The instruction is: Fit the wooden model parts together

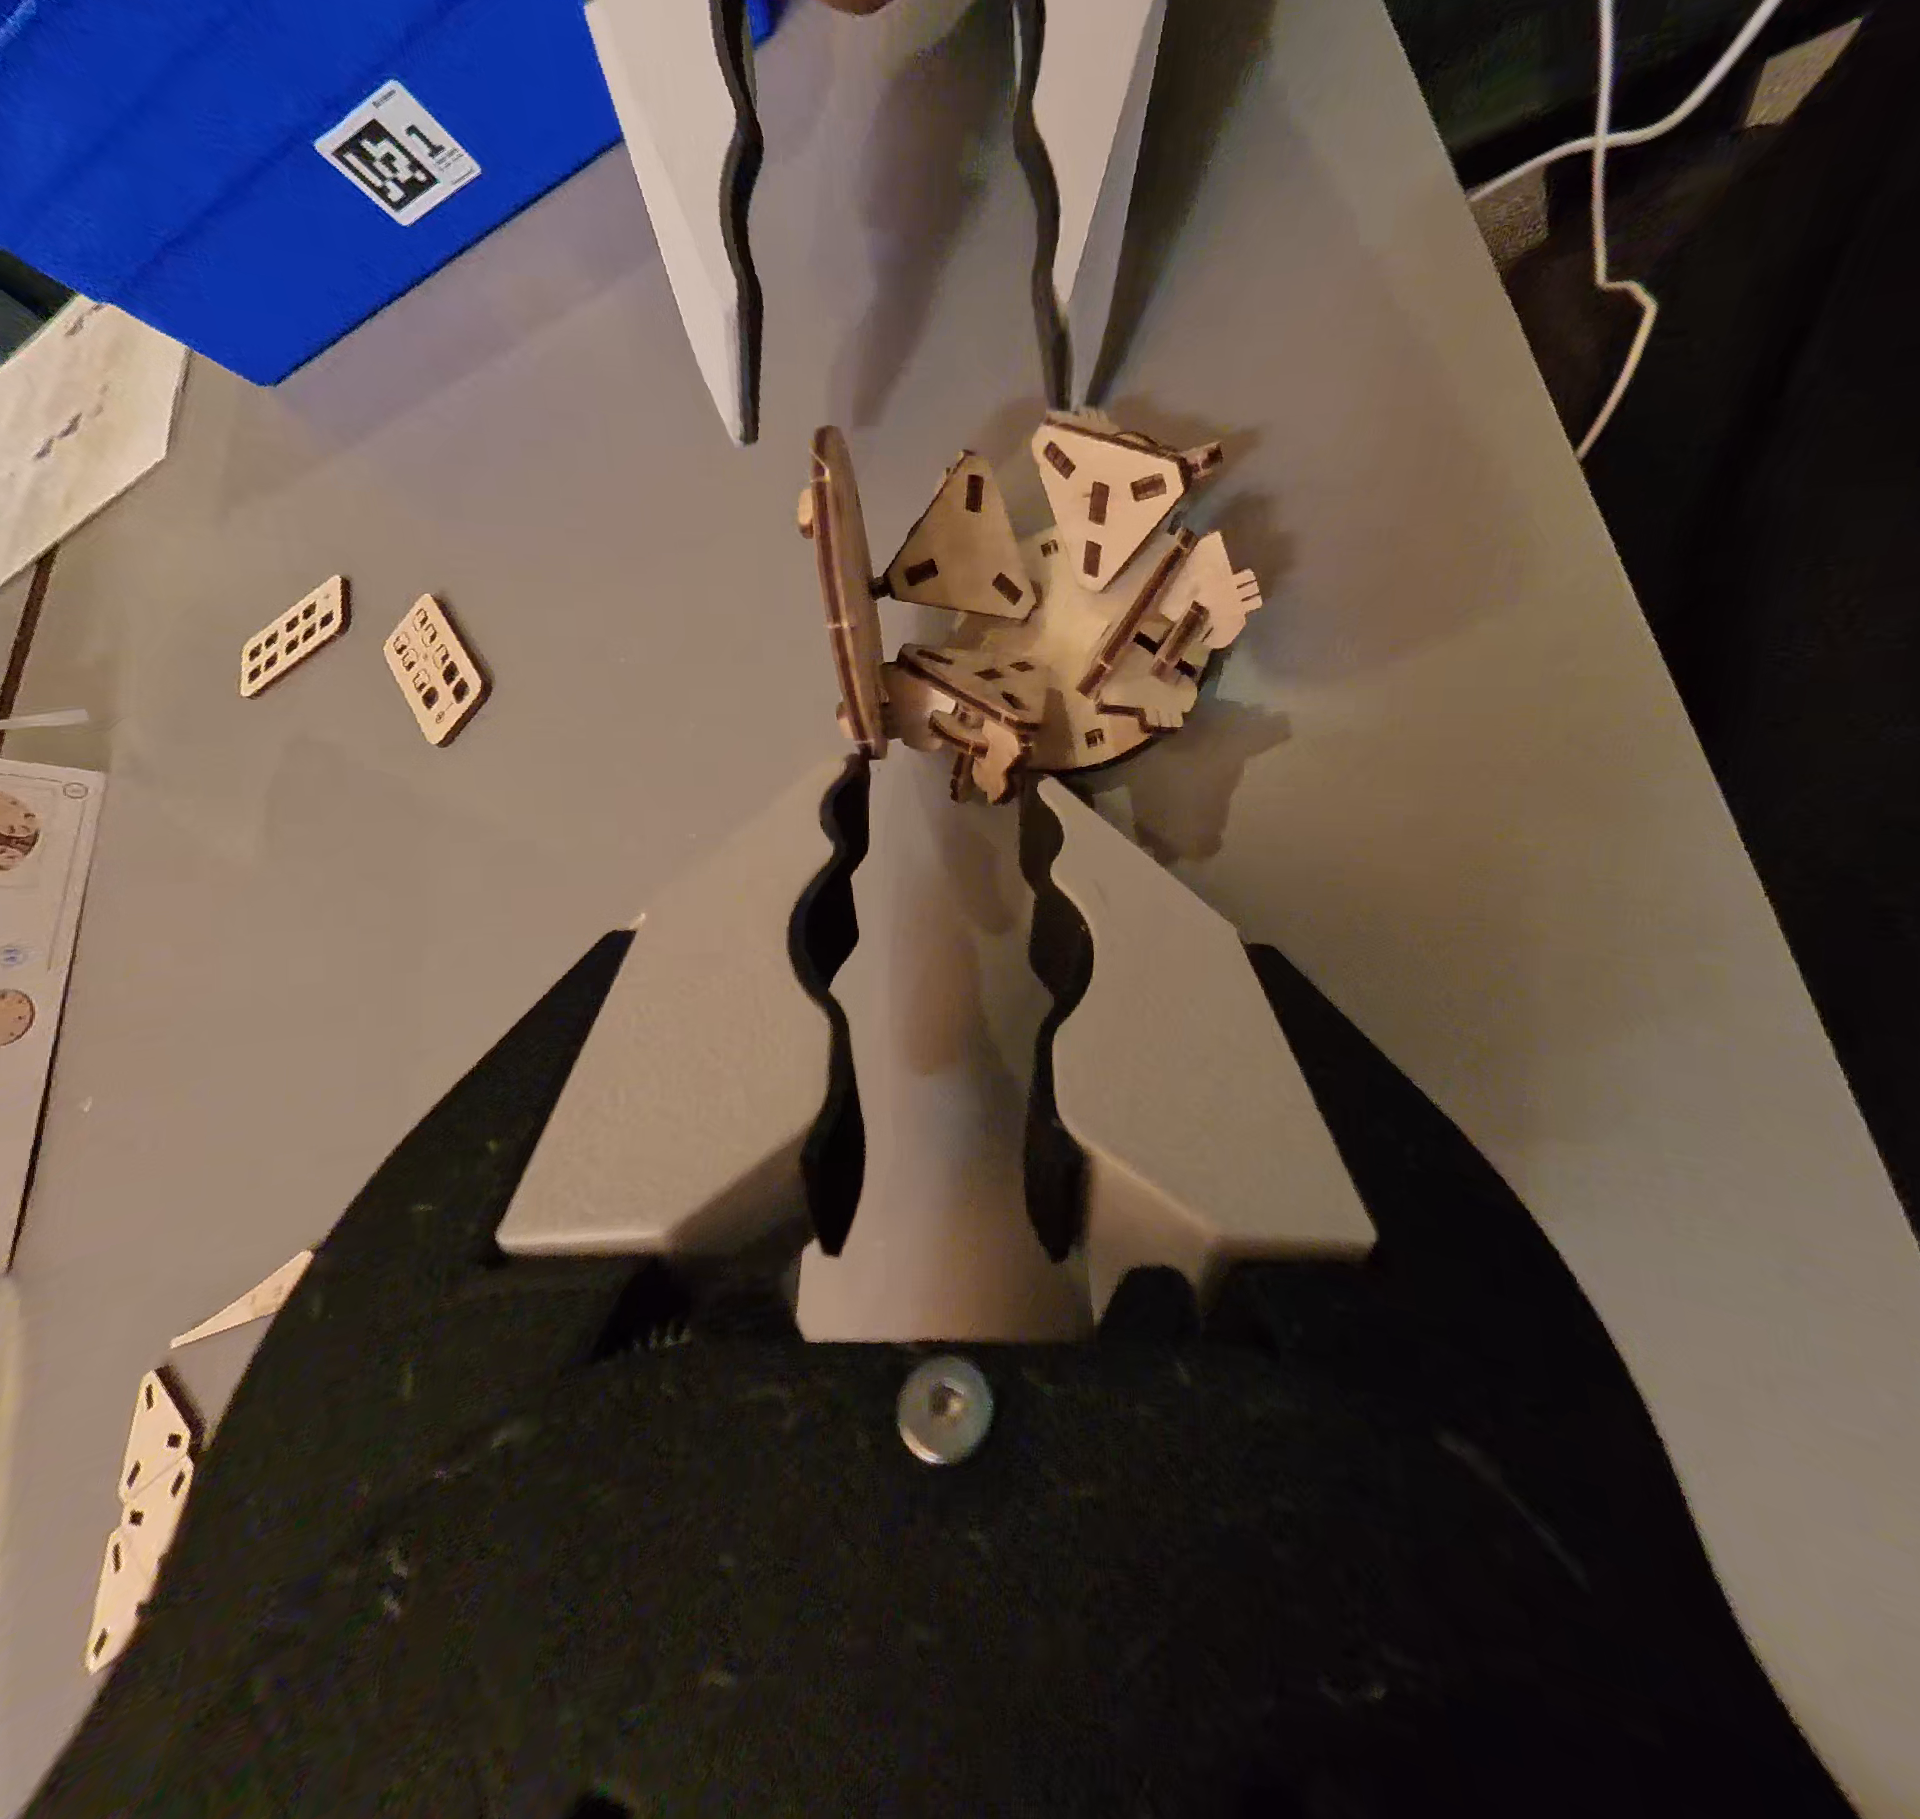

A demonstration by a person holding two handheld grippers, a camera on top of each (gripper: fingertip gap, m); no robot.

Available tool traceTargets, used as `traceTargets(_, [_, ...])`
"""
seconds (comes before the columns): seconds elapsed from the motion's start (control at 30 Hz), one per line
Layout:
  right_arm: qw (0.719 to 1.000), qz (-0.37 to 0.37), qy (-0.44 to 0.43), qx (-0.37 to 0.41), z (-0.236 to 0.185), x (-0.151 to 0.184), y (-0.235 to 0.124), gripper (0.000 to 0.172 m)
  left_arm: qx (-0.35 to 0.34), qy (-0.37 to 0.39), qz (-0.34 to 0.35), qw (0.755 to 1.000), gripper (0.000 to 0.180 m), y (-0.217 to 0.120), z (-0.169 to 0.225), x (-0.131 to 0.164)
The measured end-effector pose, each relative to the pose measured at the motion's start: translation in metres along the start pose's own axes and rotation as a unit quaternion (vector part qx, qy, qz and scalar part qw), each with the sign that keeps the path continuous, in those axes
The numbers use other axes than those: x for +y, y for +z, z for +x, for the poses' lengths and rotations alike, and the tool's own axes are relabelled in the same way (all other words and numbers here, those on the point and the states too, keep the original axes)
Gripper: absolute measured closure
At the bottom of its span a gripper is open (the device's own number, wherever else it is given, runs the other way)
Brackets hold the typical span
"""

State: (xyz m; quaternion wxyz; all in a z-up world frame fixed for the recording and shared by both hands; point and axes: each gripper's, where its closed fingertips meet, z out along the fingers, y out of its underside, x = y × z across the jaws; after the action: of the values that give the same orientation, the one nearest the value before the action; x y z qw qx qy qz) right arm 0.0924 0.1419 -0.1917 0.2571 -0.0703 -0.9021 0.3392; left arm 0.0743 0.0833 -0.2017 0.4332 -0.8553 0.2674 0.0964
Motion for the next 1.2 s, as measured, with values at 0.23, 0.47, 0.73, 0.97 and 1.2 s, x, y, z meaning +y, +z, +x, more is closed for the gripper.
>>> traceTargets(0.23, [0.982,0.120,0.141,-0.023,0.001,-0.040,-0.024,0.100,0.042,-0.061,0.005,0.997,0.136,-0.006,0.004,0.000])
traceTargets(0.47, [0.981,0.063,0.182,-0.017,-0.022,-0.032,0.009,0.056,0.071,-0.083,-0.001,0.994,0.093,-0.005,0.013,-0.003])
traceTargets(0.73, [0.951,-0.019,0.309,0.005,-0.023,0.001,0.009,0.078,0.023,-0.134,-0.004,0.991,0.091,-0.012,-0.002,0.005])
traceTargets(0.97, [0.941,0.003,0.336,0.046,-0.053,-0.018,0.007,0.090,-0.004,-0.146,0.006,0.989,0.098,-0.020,-0.005,0.005])
traceTargets(1.2, [0.938,-0.042,0.338,0.067,-0.029,-0.010,0.020,0.093,0.000,-0.177,-0.008,0.984,0.096,-0.018,-0.004,0.007])
